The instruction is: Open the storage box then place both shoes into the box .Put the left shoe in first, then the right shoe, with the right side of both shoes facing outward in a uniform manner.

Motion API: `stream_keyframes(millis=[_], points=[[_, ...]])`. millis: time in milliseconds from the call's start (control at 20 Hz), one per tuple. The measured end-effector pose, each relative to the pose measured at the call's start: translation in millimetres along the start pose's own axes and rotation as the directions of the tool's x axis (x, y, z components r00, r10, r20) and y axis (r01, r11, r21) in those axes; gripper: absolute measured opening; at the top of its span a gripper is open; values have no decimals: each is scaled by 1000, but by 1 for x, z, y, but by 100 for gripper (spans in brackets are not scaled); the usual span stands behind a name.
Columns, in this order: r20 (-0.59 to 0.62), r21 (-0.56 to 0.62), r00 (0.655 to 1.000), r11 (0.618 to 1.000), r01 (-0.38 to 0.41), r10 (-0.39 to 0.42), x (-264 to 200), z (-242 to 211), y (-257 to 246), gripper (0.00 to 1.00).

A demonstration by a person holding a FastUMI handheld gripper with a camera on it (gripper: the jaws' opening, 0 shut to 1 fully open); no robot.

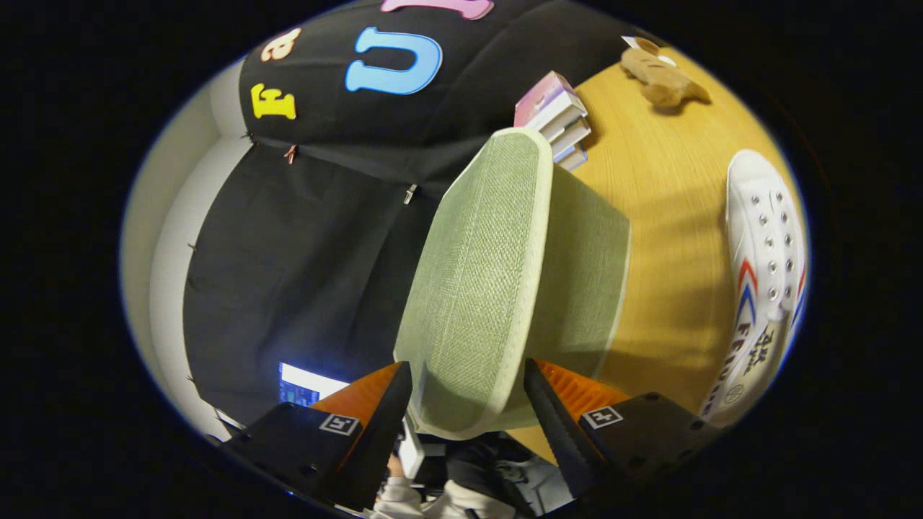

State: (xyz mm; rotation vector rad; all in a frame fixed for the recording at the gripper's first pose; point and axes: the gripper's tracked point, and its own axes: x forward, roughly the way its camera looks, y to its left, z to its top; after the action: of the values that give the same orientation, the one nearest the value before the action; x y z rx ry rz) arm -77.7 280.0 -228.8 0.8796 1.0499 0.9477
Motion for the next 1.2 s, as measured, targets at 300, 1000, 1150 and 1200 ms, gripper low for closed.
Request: stream_keyframes(millis=[300, 1000, 1150, 1200], points=[[-35, 83, 999, 996, -15, 18, 1, 0, 9, 53], [-79, 11, 997, 1000, 21, -20, 5, 24, 123, 5], [-79, -18, 997, 1000, 10, -11, 21, 27, 158, 6], [-79, -23, 997, 1000, 7, -9, 30, 27, 170, 6]])
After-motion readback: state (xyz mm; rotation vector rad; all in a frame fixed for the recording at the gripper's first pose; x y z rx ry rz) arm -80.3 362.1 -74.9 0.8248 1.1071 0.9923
